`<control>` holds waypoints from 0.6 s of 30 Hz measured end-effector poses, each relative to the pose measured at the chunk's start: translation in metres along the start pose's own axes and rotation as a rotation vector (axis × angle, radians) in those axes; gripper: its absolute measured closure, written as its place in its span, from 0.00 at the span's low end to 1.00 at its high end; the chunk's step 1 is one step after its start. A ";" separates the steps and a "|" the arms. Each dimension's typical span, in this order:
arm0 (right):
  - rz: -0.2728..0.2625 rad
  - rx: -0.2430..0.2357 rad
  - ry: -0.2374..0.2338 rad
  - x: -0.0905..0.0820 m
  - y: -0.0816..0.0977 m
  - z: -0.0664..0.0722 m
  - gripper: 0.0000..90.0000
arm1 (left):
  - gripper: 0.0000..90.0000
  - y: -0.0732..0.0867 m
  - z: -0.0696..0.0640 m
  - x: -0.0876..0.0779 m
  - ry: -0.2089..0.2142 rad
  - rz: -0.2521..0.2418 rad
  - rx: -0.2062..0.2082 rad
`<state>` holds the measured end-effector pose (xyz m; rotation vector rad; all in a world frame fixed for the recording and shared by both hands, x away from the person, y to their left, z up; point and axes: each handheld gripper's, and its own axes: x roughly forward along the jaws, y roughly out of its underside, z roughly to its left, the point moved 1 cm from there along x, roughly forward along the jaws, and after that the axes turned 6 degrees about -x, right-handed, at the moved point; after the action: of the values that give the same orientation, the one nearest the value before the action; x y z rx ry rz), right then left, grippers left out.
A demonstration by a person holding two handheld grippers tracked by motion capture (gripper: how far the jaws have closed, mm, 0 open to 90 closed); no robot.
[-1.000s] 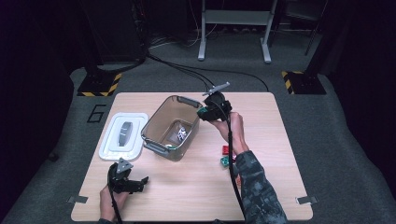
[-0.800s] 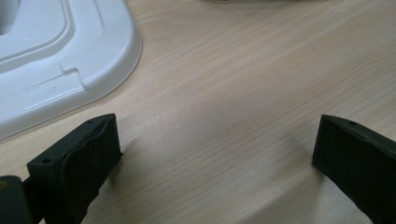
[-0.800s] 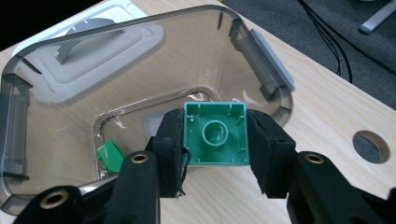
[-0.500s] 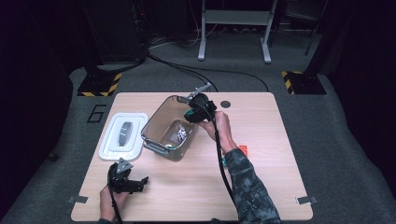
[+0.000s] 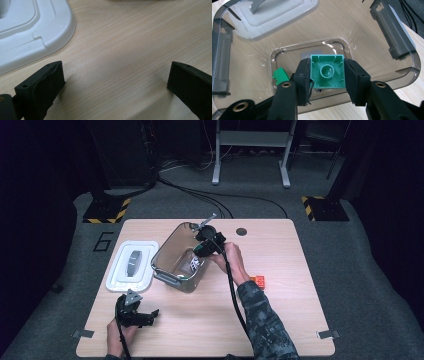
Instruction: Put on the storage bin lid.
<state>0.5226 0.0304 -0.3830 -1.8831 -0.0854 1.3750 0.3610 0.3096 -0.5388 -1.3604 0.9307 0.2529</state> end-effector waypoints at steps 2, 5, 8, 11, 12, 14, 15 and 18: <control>0.003 -0.006 0.000 0.001 0.001 0.000 0.65 | 0.01 0.000 0.000 0.000 -0.001 0.001 -0.001; 0.011 -0.013 0.001 0.002 0.002 0.002 0.65 | 0.01 0.000 0.000 0.000 0.000 -0.001 0.000; 0.013 -0.021 -0.002 0.002 0.005 0.003 0.65 | 0.01 0.000 0.000 0.000 -0.001 0.001 -0.001; 0.018 -0.033 -0.005 0.001 0.006 0.004 0.64 | 0.01 0.000 0.000 0.000 0.000 0.000 0.000; 0.022 -0.040 -0.004 0.001 0.006 0.004 0.64 | 0.01 0.000 0.000 0.000 -0.002 0.004 -0.001; 0.022 -0.045 -0.002 0.001 0.006 0.005 0.64 | 0.01 0.000 0.000 0.000 -0.001 0.000 -0.001; 0.025 -0.052 -0.003 0.001 0.006 0.005 0.63 | 0.01 0.000 0.000 0.000 -0.002 0.003 -0.001; 0.032 -0.051 0.002 -0.001 0.006 0.005 0.55 | 0.01 0.000 0.000 0.000 0.000 0.000 0.000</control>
<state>0.5158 0.0283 -0.3867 -1.9352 -0.0902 1.4050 0.3610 0.3096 -0.5388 -1.3607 0.9310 0.2532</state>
